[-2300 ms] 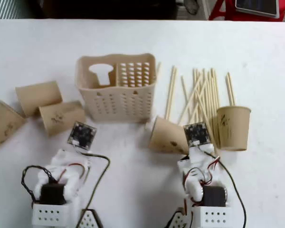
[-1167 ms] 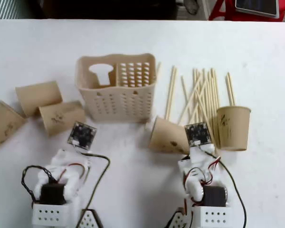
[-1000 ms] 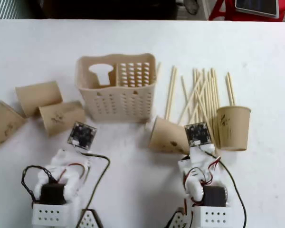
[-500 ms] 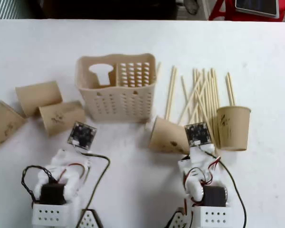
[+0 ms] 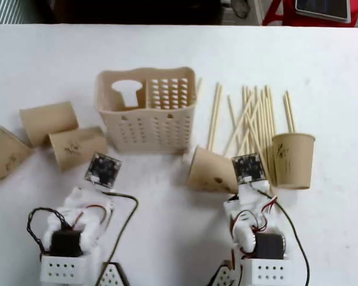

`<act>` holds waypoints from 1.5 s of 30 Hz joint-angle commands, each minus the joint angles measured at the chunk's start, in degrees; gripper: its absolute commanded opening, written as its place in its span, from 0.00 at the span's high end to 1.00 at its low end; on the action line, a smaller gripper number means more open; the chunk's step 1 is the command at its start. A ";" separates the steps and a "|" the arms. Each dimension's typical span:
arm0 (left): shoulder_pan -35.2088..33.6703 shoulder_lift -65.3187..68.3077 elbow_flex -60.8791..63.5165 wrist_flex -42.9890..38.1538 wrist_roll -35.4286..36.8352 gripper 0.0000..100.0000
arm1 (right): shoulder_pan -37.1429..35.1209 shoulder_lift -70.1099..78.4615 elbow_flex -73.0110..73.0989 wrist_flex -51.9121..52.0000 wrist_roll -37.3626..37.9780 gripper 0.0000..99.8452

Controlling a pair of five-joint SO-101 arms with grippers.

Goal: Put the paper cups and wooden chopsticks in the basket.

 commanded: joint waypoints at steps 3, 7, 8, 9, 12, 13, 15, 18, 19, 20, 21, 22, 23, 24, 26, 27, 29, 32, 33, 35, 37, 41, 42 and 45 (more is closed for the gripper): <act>0.57 -0.40 -0.09 0.35 -0.18 0.98 | 0.04 -0.40 0.44 0.13 0.26 0.98; 0.57 -0.40 -0.09 0.35 -0.18 0.98 | -0.84 -0.40 0.44 0.13 0.18 0.98; 0.57 -0.40 -0.09 0.35 -0.18 0.98 | -0.84 -0.40 0.44 0.13 0.26 0.98; 0.57 -0.40 -0.09 0.35 -0.18 0.98 | -0.66 -0.40 0.44 0.04 0.35 0.98; 0.57 -0.40 -0.09 0.35 -0.18 0.98 | 1.19 -0.40 0.44 -1.19 0.62 0.98; 0.57 -0.40 -0.09 0.35 -0.18 0.98 | 2.68 -0.40 0.09 -1.19 1.49 0.98; 0.57 -0.40 -0.09 0.35 -0.18 0.98 | 5.49 -0.40 -1.58 -1.19 7.82 0.98; 0.57 -0.40 -0.09 0.35 -0.18 0.98 | 11.12 -0.40 -5.10 -1.19 24.26 0.98; 0.57 -0.40 -0.09 0.35 -0.18 0.98 | 12.88 -0.40 -6.33 -1.19 29.27 0.98; 0.57 -0.40 -0.09 0.35 -0.18 0.98 | 14.64 -0.40 -7.21 -1.10 33.23 0.98; 0.57 -0.40 -0.09 0.35 -0.18 0.98 | 16.13 -0.40 -8.18 -1.01 34.99 0.98; 0.57 -0.40 -0.09 0.35 -0.18 0.98 | 17.54 -0.40 -9.05 -1.01 34.90 0.98; 0.57 -0.40 -0.09 0.35 -0.18 0.98 | 19.03 -0.40 -10.11 -0.92 34.99 0.98; 0.57 -0.40 -0.09 0.35 -0.18 0.98 | 20.62 -0.40 -11.25 -0.92 35.43 0.98; 0.57 -0.40 -0.09 0.35 -0.18 0.98 | 23.78 -0.40 -13.98 -1.01 35.34 0.98; 0.57 -0.40 -0.09 0.35 -0.18 0.98 | 25.36 -0.40 -15.65 -1.10 35.25 0.98; 0.57 -0.40 -0.09 0.35 -0.18 0.98 | 27.74 -0.31 -19.43 -1.19 35.25 0.98; 0.57 -0.40 -0.09 0.35 -0.18 0.98 | 30.20 -0.22 -25.85 -1.54 35.08 0.98; 0.57 -0.40 -0.09 0.35 -0.18 0.98 | 30.64 -0.13 -27.60 -1.98 34.81 0.98; 0.57 -0.40 -0.09 0.35 -0.18 0.98 | 31.43 1.19 -30.33 -3.38 32.35 0.98; 0.57 -0.40 -0.09 0.35 -0.18 0.98 | 32.04 5.41 -32.97 -5.41 30.42 0.98; 0.57 -0.40 -0.09 0.35 -0.18 0.98 | 32.66 22.90 -40.97 -8.22 26.81 0.98; 0.57 -0.40 -0.09 0.35 -0.18 0.98 | 32.31 28.53 -43.69 -8.04 25.32 0.98; 0.57 -0.40 -0.09 0.35 -0.18 0.98 | 30.29 45.93 -51.78 -7.34 18.90 0.98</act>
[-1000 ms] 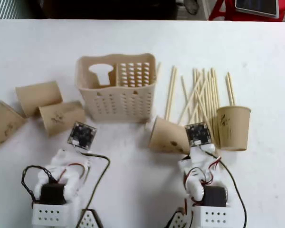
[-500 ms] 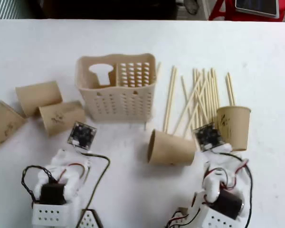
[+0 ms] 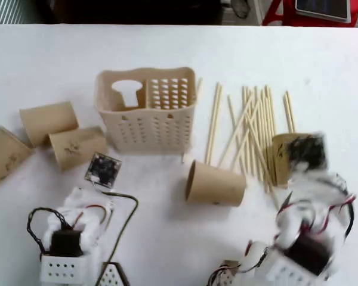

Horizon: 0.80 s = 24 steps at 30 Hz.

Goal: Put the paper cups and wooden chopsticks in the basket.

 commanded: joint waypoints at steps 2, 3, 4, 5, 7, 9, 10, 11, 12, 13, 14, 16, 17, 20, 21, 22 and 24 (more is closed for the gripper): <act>0.57 -0.40 -0.09 0.35 -0.18 0.98 | -3.47 28.18 -14.15 -0.04 -9.93 0.93; 0.57 -0.40 -0.09 0.35 -0.18 0.98 | -4.18 32.84 -16.70 0.66 -12.75 0.90; 0.57 -0.40 -0.09 0.35 -0.18 0.98 | -4.53 37.49 -19.34 1.80 -16.18 0.88; 0.57 -0.40 -0.09 0.35 -0.18 0.98 | -4.62 41.80 -22.15 3.47 -20.22 0.85; 0.57 -0.40 -0.09 0.35 -0.18 0.98 | -4.09 49.45 -27.52 6.55 -27.52 0.81; 0.57 -0.40 -0.09 0.35 -0.18 0.98 | -3.12 55.87 -32.88 8.57 -33.05 0.79; 0.57 -0.40 -0.09 0.35 -0.18 0.98 | -3.03 58.51 -35.69 9.27 -35.43 0.79; 0.57 -0.40 -0.09 0.35 -0.18 0.98 | -3.03 60.88 -38.42 10.42 -37.71 0.79; 0.57 -0.40 -0.09 0.35 -0.18 0.98 | -3.38 62.90 -41.14 11.82 -40.44 0.79; 0.57 -0.40 -0.09 0.35 -0.18 0.98 | -4.00 64.57 -43.78 13.58 -43.34 0.79; 0.57 -0.40 -0.09 0.35 -0.18 0.98 | -4.70 66.07 -46.33 15.69 -46.59 0.79; 0.57 -0.40 -0.09 0.35 -0.18 0.98 | -5.85 68.44 -50.02 20.26 -53.98 0.77; 0.57 -0.40 -0.09 0.35 -0.18 0.98 | -6.46 69.23 -51.43 22.81 -56.88 0.74; 0.57 -0.40 -0.09 0.35 -0.18 0.98 | -8.13 71.08 -52.75 29.93 -55.82 0.66; 0.57 -0.40 -0.09 0.35 -0.18 0.98 | -9.10 71.60 -52.66 31.16 -51.87 0.65; 0.57 -0.40 -0.09 0.35 -0.18 0.98 | -9.63 71.96 -52.57 31.69 -46.95 0.64; 0.57 -0.40 -0.09 0.35 -0.18 0.98 | -9.63 71.69 -51.60 30.55 -38.51 0.66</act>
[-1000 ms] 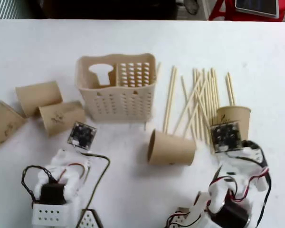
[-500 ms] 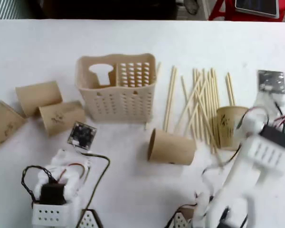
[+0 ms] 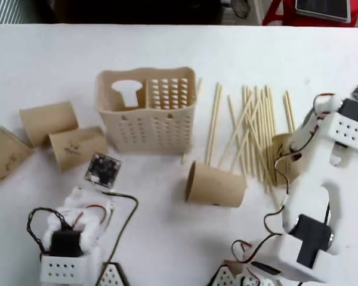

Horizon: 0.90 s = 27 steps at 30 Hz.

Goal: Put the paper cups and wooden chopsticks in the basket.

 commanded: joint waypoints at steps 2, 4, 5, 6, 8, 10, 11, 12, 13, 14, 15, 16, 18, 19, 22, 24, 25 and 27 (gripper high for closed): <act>0.57 -0.40 -0.09 0.35 -0.18 0.98 | 1.54 -0.66 -0.79 -2.33 15.38 0.68; 0.57 -0.40 -0.09 0.35 -0.18 0.98 | 3.47 -0.66 0.18 -5.58 18.55 0.70; 0.57 -0.40 -0.09 0.35 -0.18 0.98 | 4.00 -0.75 0.44 -6.90 20.66 0.71; 0.57 -0.40 -0.09 0.35 -0.18 0.98 | 4.35 -0.75 0.44 -8.13 23.21 0.73; 0.57 -0.40 -0.09 0.35 -0.18 0.98 | 6.29 -0.57 0.44 -11.12 29.89 0.77; 0.57 -0.40 -0.09 0.35 -0.18 0.98 | 7.69 -0.13 0.62 -14.11 36.66 0.80; 0.57 -0.40 -0.09 0.35 -0.18 0.98 | 7.60 -0.04 1.32 -15.16 38.15 0.80; 0.57 -0.40 -0.09 0.35 -0.18 0.98 | 6.55 -0.31 2.81 -16.31 37.80 0.79; 0.57 -0.40 -0.09 0.35 -0.18 0.98 | 4.88 -0.66 4.66 -17.54 37.27 0.77; 0.57 -0.40 -0.09 0.35 -0.18 0.98 | 3.21 -0.66 6.15 -18.42 37.27 0.73; 0.57 -0.40 -0.09 0.35 -0.18 0.98 | 1.80 -0.66 7.74 -18.95 37.63 0.70; 0.57 -0.40 -0.09 0.35 -0.18 0.98 | 1.01 -0.66 9.05 -19.56 37.89 0.67; 0.57 -0.40 -0.09 0.35 -0.18 0.98 | 0.40 -0.66 12.13 -20.53 40.09 0.63; 0.57 -0.40 -0.09 0.35 -0.18 0.98 | 0.31 -0.66 13.63 -20.88 41.14 0.63; 0.57 -0.40 -0.09 0.35 -0.18 0.98 | 0.75 -0.75 17.93 -23.34 42.37 0.63; 0.57 -0.40 -0.09 0.35 -0.18 0.98 | 0.84 -0.92 21.36 -25.89 42.46 0.65; 0.57 -0.40 -0.09 0.35 -0.18 0.98 | 0.66 -1.45 23.47 -27.47 42.46 0.66; 0.57 -0.40 -0.09 0.35 -0.18 0.98 | 0.48 -4.09 29.19 -31.16 42.46 0.67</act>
